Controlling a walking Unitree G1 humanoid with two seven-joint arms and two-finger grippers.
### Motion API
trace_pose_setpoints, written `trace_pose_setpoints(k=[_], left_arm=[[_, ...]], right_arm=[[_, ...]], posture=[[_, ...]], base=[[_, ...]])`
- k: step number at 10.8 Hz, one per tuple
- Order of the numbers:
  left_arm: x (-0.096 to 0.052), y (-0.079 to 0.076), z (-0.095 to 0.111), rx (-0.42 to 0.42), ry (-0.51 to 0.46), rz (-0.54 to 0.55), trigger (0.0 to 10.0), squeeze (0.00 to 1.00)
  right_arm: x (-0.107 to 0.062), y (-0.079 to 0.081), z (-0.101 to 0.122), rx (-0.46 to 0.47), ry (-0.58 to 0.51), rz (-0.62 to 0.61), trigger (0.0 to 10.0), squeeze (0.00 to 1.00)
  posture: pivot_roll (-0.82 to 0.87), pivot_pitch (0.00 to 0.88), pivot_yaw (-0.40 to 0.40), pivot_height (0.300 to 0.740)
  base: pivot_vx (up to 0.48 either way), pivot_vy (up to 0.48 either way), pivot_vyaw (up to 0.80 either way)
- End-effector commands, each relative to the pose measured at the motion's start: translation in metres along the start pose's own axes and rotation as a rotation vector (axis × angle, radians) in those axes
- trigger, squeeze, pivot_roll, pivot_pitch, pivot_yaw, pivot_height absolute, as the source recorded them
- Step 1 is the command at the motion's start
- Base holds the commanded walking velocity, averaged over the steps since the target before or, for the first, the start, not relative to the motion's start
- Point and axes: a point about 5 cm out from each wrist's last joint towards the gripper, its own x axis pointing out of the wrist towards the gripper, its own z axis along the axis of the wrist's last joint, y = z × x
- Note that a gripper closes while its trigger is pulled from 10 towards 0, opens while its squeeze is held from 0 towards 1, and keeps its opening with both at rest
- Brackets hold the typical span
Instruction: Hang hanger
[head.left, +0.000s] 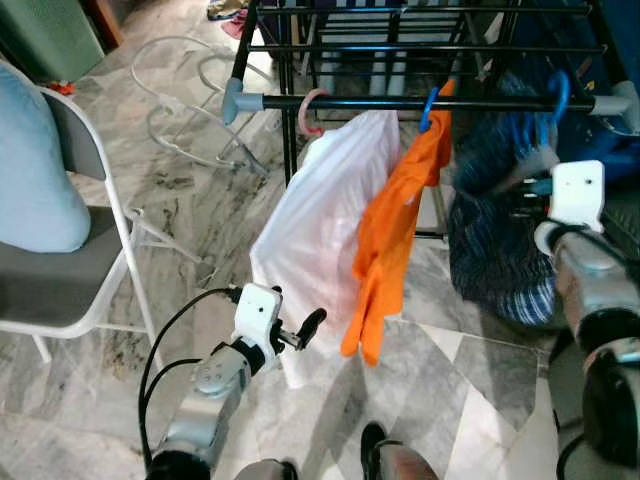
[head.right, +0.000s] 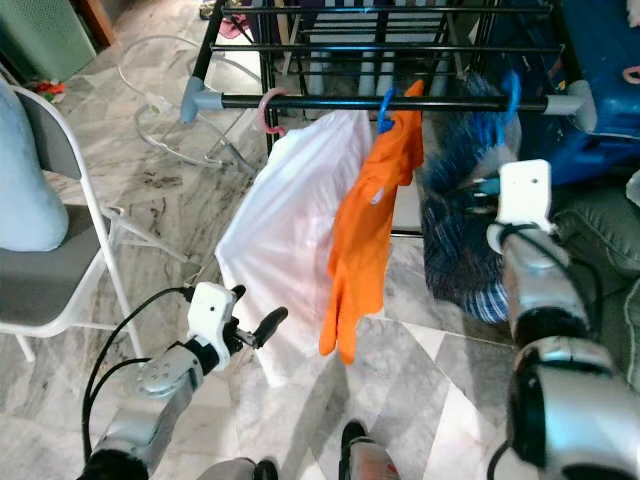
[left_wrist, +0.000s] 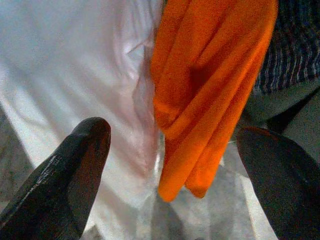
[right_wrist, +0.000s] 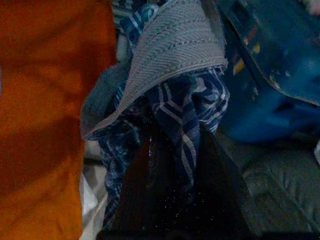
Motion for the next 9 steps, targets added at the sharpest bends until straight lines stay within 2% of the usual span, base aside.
trace_pose_setpoints(k=[1,2,3,4,5,6,7,8,9], left_arm=[[-0.001,0.002,-0.005,0.008,0.019,0.014,10.0,0.0],[0.004,0.001,-0.003,0.015,0.016,0.006,10.0,0.0],[0.007,0.0,-0.003,0.02,0.016,0.001,10.0,0.0],[0.01,-0.001,-0.002,0.023,0.015,0.001,10.0,0.0],[0.012,-0.002,-0.004,0.021,0.011,0.013,10.0,0.0],[0.012,-0.003,-0.006,0.01,0.006,0.015,10.0,0.0],[0.01,-0.001,-0.011,0.015,0.012,0.044,10.0,0.0],[0.008,0.0,-0.017,0.009,0.024,0.065,10.0,0.0],[0.008,0.003,-0.018,0.01,0.024,0.091,10.0,0.0]], right_arm=[[-0.002,0.002,0.005,-0.002,-0.06,0.0,2.4,0.0],[-0.007,0.005,0.006,0.007,-0.118,-0.01,2.5,0.0],[-0.016,0.009,0.003,0.029,-0.163,-0.021,10.0,0.0],[-0.024,0.013,-0.002,0.035,-0.18,-0.026,10.0,0.0],[-0.041,0.02,-0.02,0.052,-0.159,-0.049,10.0,0.0],[-0.051,0.025,-0.025,-0.03,-0.174,-0.042,10.0,0.0],[-0.066,0.03,-0.034,-0.028,-0.165,-0.071,10.0,0.0],[-0.081,0.033,-0.046,0.017,-0.131,-0.116,10.0,0.0],[-0.088,0.041,-0.053,0.014,-0.11,-0.111,10.0,0.0]], posture=[[-0.08,0.15,0.099,0.74],[-0.09,0.136,0.1,0.74],[-0.11,0.119,0.099,0.74],[-0.11,0.115,0.096,0.74],[-0.12,0.11,0.089,0.74],[-0.12,0.107,0.083,0.74],[-0.13,0.112,0.076,0.74],[-0.13,0.115,0.065,0.74],[-0.13,0.113,0.058,0.74]], base=[[0.0,0.0,0.0],[0.0,0.0,0.0],[0.0,0.0,0.0],[0.0,0.0,0.0],[0.0,0.0,0.0],[0.0,0.0,0.0],[0.0,0.0,0.0],[0.0,0.0,0.0],[0.0,0.0,0.0]])
